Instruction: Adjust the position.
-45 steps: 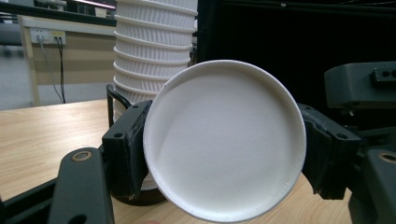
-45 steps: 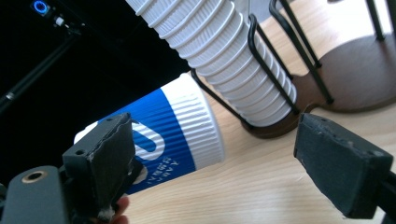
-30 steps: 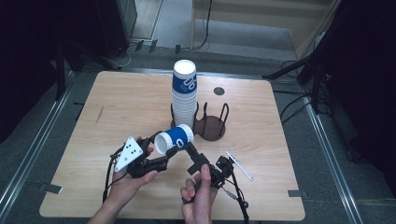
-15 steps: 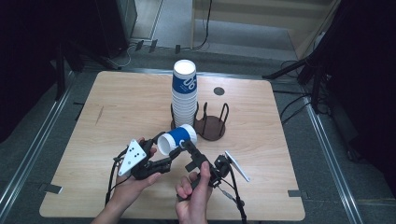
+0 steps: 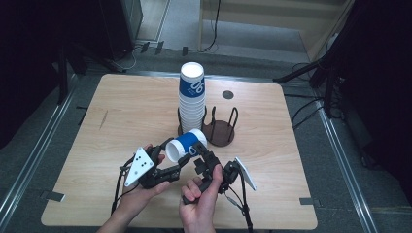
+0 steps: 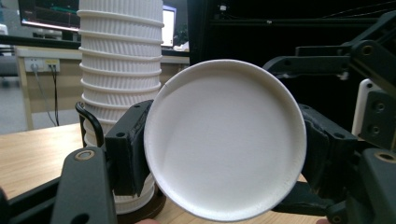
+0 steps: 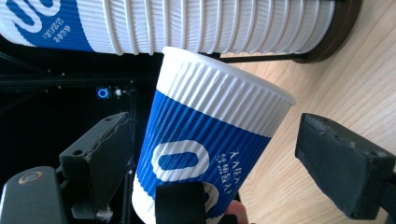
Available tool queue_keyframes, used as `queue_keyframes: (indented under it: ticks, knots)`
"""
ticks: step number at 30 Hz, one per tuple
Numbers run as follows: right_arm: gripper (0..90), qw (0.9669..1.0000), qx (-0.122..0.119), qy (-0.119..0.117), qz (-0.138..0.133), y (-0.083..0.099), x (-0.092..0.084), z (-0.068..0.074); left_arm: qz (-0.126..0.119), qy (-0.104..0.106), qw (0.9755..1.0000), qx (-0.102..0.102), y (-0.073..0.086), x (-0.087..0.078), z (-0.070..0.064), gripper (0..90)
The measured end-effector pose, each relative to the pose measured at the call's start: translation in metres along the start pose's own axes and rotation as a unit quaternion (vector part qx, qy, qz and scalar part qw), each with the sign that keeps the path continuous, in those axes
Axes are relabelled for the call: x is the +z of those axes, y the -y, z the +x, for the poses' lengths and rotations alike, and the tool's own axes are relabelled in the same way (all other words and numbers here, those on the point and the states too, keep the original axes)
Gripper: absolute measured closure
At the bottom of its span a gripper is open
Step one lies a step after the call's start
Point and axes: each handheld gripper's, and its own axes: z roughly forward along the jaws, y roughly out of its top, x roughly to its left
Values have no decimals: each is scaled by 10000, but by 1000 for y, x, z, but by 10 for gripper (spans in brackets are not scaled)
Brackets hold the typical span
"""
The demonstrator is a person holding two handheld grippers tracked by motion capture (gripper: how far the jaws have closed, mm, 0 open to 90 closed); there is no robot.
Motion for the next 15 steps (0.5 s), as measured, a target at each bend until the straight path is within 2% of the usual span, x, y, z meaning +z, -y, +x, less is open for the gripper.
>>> queue_keyframes:
  ticks: [7, 15]
  knots:
    - [104, 9994, 252, -215, 33, -2, 7, -3, -5, 34, 10000, 65, 0, 0, -2, 293]
    - [101, 9980, 510, -313, 200, -4, 17, -9, -47, 90, 9999, 93, 1, 1, -4, 294]
